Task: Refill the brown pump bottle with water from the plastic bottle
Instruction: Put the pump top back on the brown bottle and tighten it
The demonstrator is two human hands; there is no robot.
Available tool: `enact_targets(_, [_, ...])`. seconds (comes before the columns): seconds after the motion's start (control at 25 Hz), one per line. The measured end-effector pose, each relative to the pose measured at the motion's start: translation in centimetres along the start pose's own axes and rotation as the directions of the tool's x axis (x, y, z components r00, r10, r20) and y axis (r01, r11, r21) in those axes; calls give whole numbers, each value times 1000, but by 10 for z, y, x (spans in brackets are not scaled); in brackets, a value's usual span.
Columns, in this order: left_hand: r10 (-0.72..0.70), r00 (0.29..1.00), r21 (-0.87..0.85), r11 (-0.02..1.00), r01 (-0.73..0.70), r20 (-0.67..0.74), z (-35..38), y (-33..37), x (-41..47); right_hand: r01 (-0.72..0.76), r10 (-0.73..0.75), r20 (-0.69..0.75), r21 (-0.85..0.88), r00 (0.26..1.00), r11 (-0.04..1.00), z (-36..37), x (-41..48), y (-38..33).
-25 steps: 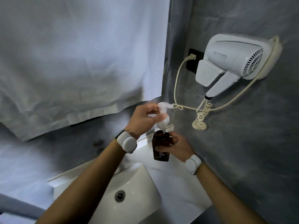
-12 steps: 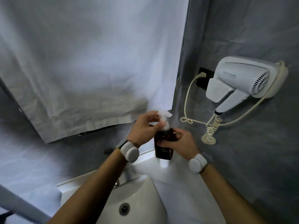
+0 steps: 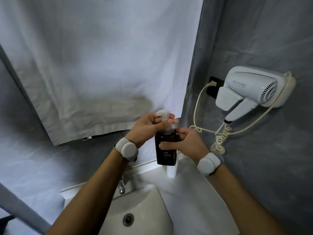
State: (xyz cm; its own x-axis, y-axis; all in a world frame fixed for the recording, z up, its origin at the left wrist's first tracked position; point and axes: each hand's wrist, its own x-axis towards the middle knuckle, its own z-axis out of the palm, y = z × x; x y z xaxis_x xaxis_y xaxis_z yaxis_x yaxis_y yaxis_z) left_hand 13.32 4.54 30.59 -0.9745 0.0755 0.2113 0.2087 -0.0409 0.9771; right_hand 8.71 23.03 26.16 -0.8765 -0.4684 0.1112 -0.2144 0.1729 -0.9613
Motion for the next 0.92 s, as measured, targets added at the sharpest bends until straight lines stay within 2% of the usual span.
enact_targets(0.08, [46,991,-16,999,-44,125,-6,5,-4,1,0,55,-18,999,1000,-2,-1,-7])
enact_targets(0.16, [78,979,26,996,-84,189,-10,10,-7,10,-8,88,-12,996,1000,-3,-4,-12])
enact_targets(0.24, [88,992,75,993,-96,94,-10,14,-9,19,-19,86,9,996,1000,-2,-5,-17])
enact_targets(0.36, [70,978,136,990,-43,-197,-1,15,-11,42,-44,48,30,998,999,-1,-7,-19])
enact_targets(0.48, [106,951,214,976,-43,-289,2,9,-12,63,-64,20,34,998,997,0,-10,-18])
enact_targets(0.56, [81,962,201,979,-28,-262,-3,9,-13,64,-64,36,20,997,998,-3,-12,-19])
enact_targets(0.68, [56,998,77,996,-54,-32,-15,8,-16,38,-40,142,14,989,999,-12,-12,-23])
enact_targets(0.76, [84,993,53,995,-89,86,-17,6,-18,16,-17,193,11,981,1000,-16,-12,-24])
enact_targets(0.84, [103,991,88,990,-111,90,-13,5,-19,13,-14,174,7,985,1000,-14,-12,-23])
enact_targets(0.92, [109,994,176,979,-104,-20,-4,3,-18,37,-37,119,4,992,999,-10,-11,-22])
